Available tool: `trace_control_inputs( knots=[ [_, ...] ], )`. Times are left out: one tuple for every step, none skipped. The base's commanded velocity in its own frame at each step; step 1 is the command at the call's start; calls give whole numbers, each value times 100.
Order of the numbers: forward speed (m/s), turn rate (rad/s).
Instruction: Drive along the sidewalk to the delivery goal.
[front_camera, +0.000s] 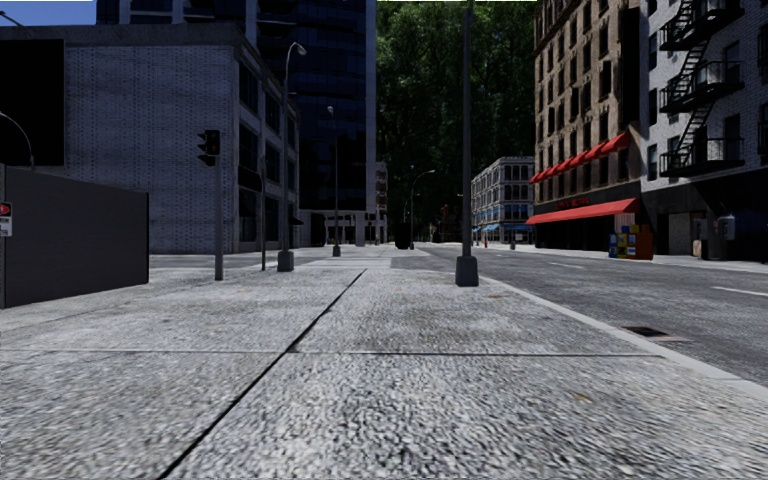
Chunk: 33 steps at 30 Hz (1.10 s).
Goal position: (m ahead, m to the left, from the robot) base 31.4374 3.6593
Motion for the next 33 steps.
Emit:
trace_control_inputs(
  knots=[
    [200, 73],
    [200, 83],
    [200, 85],
    [200, 85],
    [200, 67],
    [200, 42],
    [200, 42],
    [200, 24],
    [200, 7],
    [200, 1],
    [200, 0],
    [200, 0],
    [200, 0],
    [200, 0],
    [200, 0],
    [200, 0],
    [200, 0],
    [200, 0],
    [200, 0],
    [200, 0],
    [200, 0],
    [200, 0],
    [200, 0],
    [200, 0],
    [200, 0],
    [200, 0],
    [200, 0],
    [200, 0],
    [200, 0],
    [200, 0],
    [200, 0],
    [200, 0],
    [200, 0]
  ],
)
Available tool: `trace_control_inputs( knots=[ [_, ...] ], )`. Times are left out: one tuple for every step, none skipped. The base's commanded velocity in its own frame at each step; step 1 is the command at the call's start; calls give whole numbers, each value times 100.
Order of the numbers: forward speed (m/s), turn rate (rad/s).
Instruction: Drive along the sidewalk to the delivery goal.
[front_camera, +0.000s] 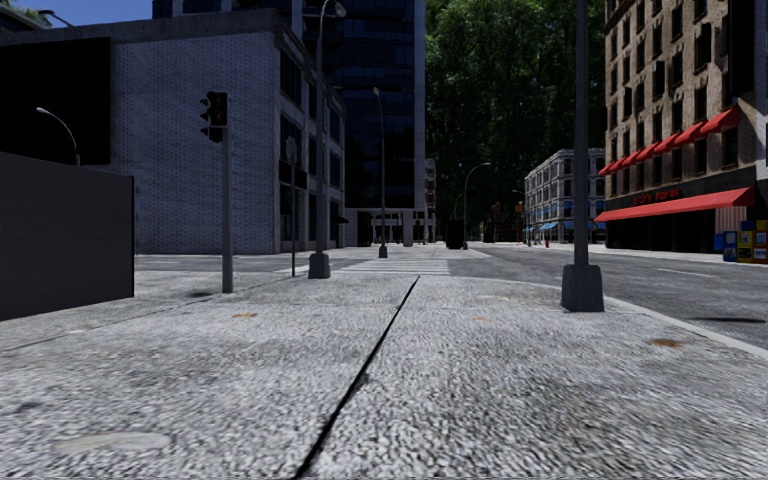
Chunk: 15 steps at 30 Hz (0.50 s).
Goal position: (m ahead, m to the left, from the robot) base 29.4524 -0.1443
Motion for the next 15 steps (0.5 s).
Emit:
trace_control_inputs(
  knots=[
    [200, 0],
    [200, 0],
    [200, 0],
    [200, 0],
    [200, 0],
    [200, 0],
    [200, 0],
    [200, 0],
    [200, 0],
    [200, 0],
    [200, 0],
    [200, 0],
    [200, 0],
    [200, 0],
    [200, 0]
  ],
)
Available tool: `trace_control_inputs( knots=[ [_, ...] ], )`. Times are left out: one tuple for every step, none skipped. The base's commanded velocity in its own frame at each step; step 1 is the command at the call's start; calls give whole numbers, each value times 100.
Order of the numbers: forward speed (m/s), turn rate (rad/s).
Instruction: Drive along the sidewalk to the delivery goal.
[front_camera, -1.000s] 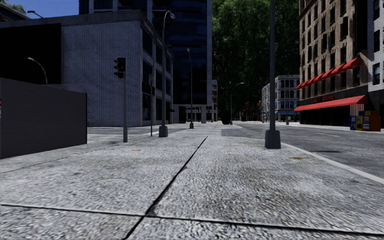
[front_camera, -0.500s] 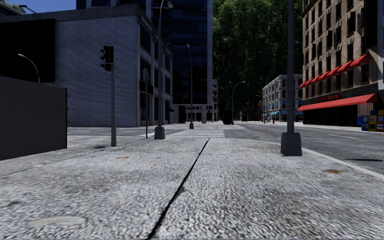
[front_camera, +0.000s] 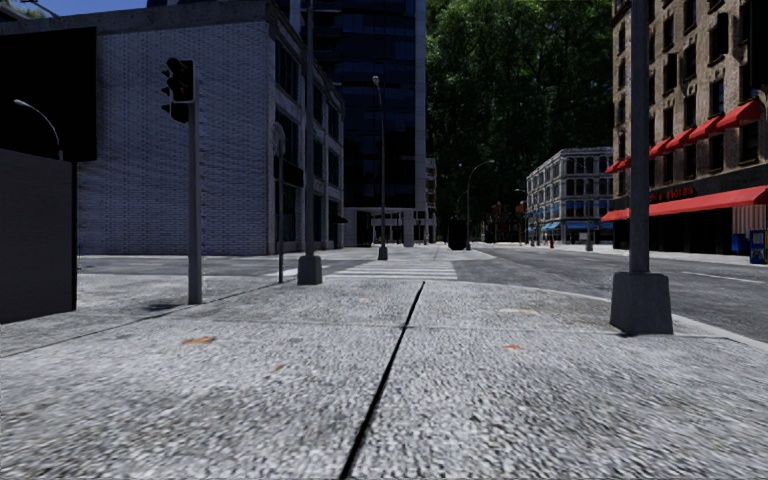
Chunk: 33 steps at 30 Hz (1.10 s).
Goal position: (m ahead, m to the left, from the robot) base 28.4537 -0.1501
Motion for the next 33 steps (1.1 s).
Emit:
trace_control_inputs(
  knots=[
    [200, 0],
    [200, 0],
    [200, 0],
    [200, 0],
    [200, 0],
    [200, 0],
    [200, 0],
    [200, 0],
    [200, 0],
    [200, 0],
    [200, 0],
    [200, 0],
    [200, 0],
    [200, 0],
    [200, 0],
    [200, 0],
    [200, 0],
    [200, 0],
    [200, 0],
    [200, 0],
    [200, 0],
    [200, 0],
    [200, 0],
    [200, 0],
    [200, 0],
    [200, 0],
    [200, 0],
    [200, 0],
    [200, 0],
    [200, 0],
    [200, 0],
    [200, 0],
    [200, 0]
  ],
)
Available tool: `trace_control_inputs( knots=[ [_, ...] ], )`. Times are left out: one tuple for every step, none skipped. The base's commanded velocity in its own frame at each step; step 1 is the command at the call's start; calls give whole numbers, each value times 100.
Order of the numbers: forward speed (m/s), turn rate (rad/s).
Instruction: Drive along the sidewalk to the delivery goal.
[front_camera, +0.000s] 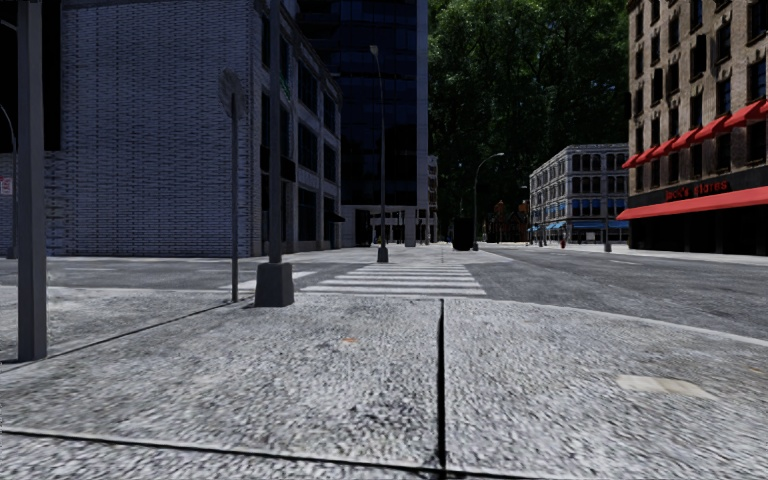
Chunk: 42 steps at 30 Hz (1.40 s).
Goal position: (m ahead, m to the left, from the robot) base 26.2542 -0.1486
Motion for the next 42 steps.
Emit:
trace_control_inputs(
  knots=[
    [200, 0],
    [200, 0],
    [200, 0],
    [200, 0],
    [200, 0],
    [200, 0],
    [200, 0],
    [200, 0],
    [200, 0],
    [200, 0],
    [200, 0],
    [200, 0],
    [200, 0],
    [200, 0],
    [200, 0],
    [200, 0],
    [200, 0],
    [200, 0],
    [200, 0],
    [200, 0],
    [200, 0],
    [200, 0],
    [200, 0],
    [200, 0],
    [200, 0],
    [200, 0],
    [200, 0],
    [200, 0],
    [200, 0],
    [200, 0],
    [200, 0],
    [200, 0],
    [200, 0],
    [200, 0],
    [200, 0],
    [200, 0],
    [200, 0],
    [200, -28],
    [200, -53],
    [200, -68],
    [200, -73],
    [200, -73]
  ],
)
